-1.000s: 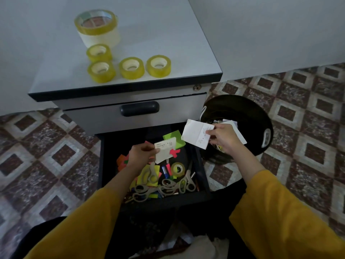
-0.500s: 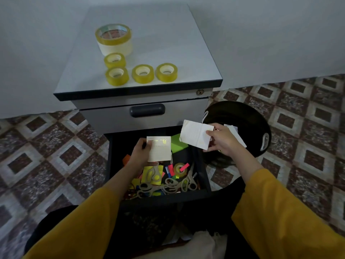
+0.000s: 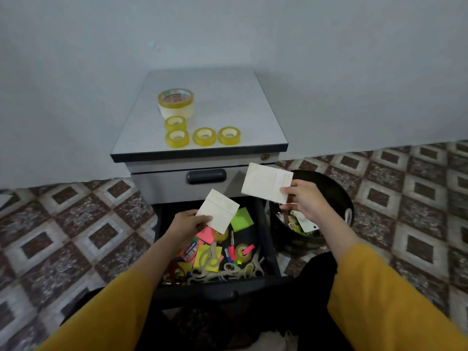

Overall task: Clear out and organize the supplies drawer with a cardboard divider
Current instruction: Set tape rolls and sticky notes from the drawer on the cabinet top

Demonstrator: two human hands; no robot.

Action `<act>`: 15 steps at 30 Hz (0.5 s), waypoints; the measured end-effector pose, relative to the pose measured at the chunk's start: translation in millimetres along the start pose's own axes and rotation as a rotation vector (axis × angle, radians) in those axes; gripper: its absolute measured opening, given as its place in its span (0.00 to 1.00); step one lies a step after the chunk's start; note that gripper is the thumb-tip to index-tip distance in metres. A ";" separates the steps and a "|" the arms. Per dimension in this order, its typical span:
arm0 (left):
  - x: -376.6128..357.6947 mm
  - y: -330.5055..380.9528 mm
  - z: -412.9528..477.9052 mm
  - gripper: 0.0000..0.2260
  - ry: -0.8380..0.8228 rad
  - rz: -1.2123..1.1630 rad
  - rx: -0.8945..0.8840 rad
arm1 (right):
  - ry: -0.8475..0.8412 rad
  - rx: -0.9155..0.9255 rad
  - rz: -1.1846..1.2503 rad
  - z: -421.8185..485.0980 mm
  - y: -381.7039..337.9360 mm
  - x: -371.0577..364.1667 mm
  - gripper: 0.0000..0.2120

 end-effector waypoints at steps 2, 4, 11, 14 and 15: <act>1.5 12.4 -4.8 0.02 0.006 -0.062 -0.010 | 0.017 0.061 0.035 -7.4 -15.9 3.7 0.10; 1.3 28.5 -10.6 0.01 -0.013 -0.114 -0.015 | 0.027 0.102 0.103 -13.1 -32.9 7.8 0.11; 2.4 75.4 -14.0 0.06 -0.158 -0.132 -0.041 | 0.126 0.168 0.169 -12.4 -92.3 14.6 0.15; -0.1 91.4 -13.3 0.06 -0.205 -0.162 -0.055 | 0.132 0.137 0.125 -1.7 -105.8 6.8 0.14; -0.4 95.8 -13.0 0.07 -0.221 -0.174 -0.056 | 0.133 0.128 0.102 1.6 -108.1 2.5 0.14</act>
Point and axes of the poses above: each hand's wrist, its own z-axis towards the middle knuckle, its own x-axis out of the back of the hand, y = z × x, the point moved 1 cm from there along z, towards the middle knuckle, and after that the axes turned 12 degrees about -x, right-handed, at the moved point
